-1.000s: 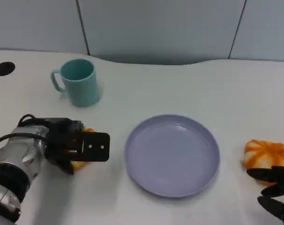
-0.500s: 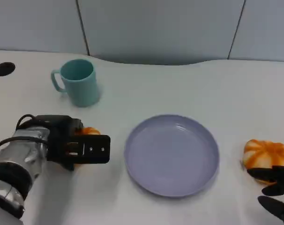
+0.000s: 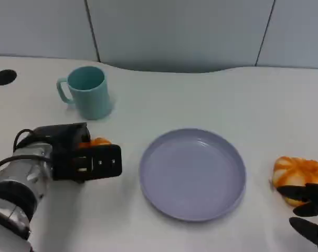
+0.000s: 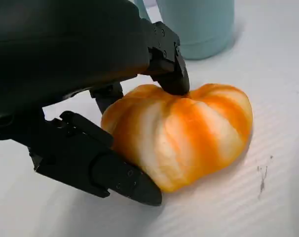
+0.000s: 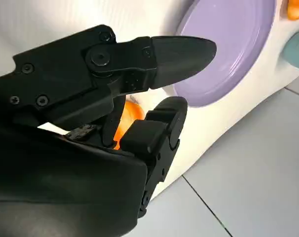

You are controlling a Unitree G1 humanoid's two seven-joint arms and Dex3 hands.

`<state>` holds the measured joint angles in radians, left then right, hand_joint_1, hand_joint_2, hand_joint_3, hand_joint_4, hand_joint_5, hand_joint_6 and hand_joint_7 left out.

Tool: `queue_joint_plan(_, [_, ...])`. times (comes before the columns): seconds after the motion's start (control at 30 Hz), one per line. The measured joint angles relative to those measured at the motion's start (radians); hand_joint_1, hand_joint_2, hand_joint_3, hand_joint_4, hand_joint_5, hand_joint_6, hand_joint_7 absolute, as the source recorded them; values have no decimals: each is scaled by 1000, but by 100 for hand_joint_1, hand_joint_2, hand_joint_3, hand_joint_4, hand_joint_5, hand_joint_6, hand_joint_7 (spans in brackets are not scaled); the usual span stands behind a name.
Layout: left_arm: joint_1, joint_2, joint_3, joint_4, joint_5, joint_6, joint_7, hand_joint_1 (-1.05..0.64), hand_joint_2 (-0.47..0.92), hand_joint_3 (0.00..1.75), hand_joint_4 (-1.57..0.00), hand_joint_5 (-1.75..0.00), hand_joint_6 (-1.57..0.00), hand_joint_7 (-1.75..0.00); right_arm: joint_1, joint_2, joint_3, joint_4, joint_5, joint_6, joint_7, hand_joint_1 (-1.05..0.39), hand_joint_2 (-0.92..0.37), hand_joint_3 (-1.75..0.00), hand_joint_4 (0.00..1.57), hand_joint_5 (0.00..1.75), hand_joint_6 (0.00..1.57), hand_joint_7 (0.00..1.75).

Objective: Grasp the bread from the table and place it into the plate.

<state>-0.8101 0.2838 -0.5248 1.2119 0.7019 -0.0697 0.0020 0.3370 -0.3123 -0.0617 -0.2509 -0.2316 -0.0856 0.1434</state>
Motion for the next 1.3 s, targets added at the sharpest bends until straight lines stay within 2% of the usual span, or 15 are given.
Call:
queue_joint_plan(0.07, [3, -1, -2, 9, 0, -7, 42, -20, 89, 0, -57, -139, -80, -40, -6, 0, 0, 7, 0, -5, -3, -24, -92, -33, 64, 59, 81, 1])
queue_joint_plan(0.1, [4, -2, -4, 12, 0, -7, 60, -21, 88, 0, -58, -148, -85, -38, -8, 0, 0, 10, 0, -6, -6, -24, -92, -33, 64, 59, 81, 1])
queue_joint_plan(0.17, [9, -4, -4, 17, 0, -8, 107, -24, 90, 0, -54, -164, -76, -73, -9, 0, 0, 11, -3, -6, -7, -24, -92, -33, 65, 59, 81, 1])
queue_joint_plan(0.2, [12, -5, -4, 18, -3, -8, 129, -26, 91, 2, -53, -166, -70, -82, -10, 0, 0, 11, -4, -6, -7, -25, -92, -34, 65, 60, 81, 1])
queue_joint_plan(0.3, [24, -7, 10, 18, -12, -19, 178, -26, 92, 6, -52, -164, -68, -87, -12, 1, 1, 11, -4, -5, -7, -25, -92, -34, 64, 59, 80, 1])
queue_joint_plan(0.33, [29, -6, 16, 18, -22, -30, 191, -25, 92, 8, -54, -169, -61, -115, -12, 1, 1, 11, -3, -5, -7, -25, -92, -34, 64, 59, 81, 1])
queue_joint_plan(0.37, [33, -6, 24, 17, -33, -38, 196, -21, 92, 12, -62, -172, -54, -150, -12, 1, 1, 11, -3, -4, -7, -24, -92, -34, 64, 59, 81, 1])
queue_joint_plan(0.4, [36, -5, 33, 14, -44, -44, 196, -18, 92, 14, -66, -174, -52, -162, -12, 1, 2, 11, -3, -4, -7, -25, -92, -34, 64, 59, 81, 1])
queue_joint_plan(0.47, [43, -2, 50, -1, -60, -54, 195, -14, 92, 15, -71, -174, -50, -172, -13, 2, 3, 10, -5, -3, -7, -25, -92, -34, 65, 59, 81, 1])
queue_joint_plan(0.7, [79, 27, 97, -112, -97, -117, 195, -15, 88, 12, -77, -175, -52, -175, -20, 10, 7, 10, -15, -1, -10, -25, -92, -33, 66, 59, 82, 1])
queue_joint_plan(0.9, [107, 103, 131, -262, -115, -187, 191, -8, 84, 8, -76, -175, -54, -175, -24, 16, 12, 17, -19, 0, -20, -25, -92, -32, 68, 59, 82, 2])
queue_joint_plan(1.1, [172, 153, 190, -463, -172, -224, 102, -8, 84, 8, -76, -175, -55, -175, -32, 22, 16, 36, -17, -4, -24, -26, -92, -32, 69, 59, 83, 1])
queue_joint_plan(1.3, [197, 159, 215, -638, -242, -289, -18, -8, 87, 9, -76, -175, -56, -175, -47, 24, 20, 46, -16, -5, -24, -25, -92, -32, 71, 60, 83, 2])
